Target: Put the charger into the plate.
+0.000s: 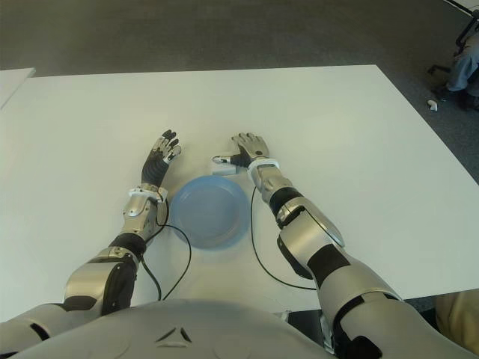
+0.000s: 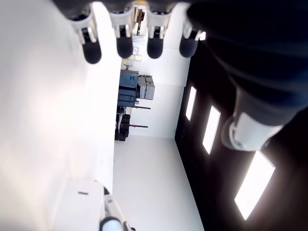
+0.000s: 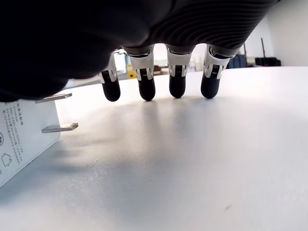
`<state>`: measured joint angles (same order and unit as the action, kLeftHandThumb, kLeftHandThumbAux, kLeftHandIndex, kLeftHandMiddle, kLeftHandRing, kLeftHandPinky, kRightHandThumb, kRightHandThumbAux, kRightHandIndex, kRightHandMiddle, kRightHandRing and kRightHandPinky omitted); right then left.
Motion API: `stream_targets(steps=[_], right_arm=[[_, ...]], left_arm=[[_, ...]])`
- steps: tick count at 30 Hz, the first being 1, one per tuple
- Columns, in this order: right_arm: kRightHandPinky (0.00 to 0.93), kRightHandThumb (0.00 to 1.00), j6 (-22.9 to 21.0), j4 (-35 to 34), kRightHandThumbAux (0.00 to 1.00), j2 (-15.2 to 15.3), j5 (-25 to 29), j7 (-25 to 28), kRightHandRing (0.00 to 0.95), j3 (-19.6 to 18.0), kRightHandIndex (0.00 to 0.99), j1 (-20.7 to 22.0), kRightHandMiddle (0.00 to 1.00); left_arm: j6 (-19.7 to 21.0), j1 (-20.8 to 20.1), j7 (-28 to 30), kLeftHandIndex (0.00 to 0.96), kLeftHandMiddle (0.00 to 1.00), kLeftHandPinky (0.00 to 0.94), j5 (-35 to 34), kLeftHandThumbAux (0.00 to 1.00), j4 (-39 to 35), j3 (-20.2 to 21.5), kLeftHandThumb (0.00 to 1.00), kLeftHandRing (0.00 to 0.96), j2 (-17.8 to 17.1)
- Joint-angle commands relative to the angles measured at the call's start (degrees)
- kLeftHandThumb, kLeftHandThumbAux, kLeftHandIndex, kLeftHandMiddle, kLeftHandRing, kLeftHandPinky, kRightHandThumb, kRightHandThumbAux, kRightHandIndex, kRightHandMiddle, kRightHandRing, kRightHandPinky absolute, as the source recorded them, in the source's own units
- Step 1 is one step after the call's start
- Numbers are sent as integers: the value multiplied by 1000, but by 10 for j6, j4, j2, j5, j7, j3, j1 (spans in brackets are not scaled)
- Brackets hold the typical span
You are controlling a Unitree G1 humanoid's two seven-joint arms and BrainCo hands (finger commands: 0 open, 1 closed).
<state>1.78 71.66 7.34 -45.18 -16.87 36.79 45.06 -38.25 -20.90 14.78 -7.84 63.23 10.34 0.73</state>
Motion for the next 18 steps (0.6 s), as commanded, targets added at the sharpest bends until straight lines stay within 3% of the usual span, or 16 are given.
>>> stream_targets(steps=[1, 18], right_arm=[[0, 371, 6, 12, 97, -2, -7, 21, 0, 16, 0, -38, 0], [0, 310, 40, 12, 99, 32, -8, 11, 0, 27, 0, -71, 0]], left_arm=[[55, 91, -19, 0, 9, 126, 10, 629, 58, -5, 136, 53, 27], [59, 90, -17, 0, 0, 143, 3, 635, 58, 0, 140, 51, 24]])
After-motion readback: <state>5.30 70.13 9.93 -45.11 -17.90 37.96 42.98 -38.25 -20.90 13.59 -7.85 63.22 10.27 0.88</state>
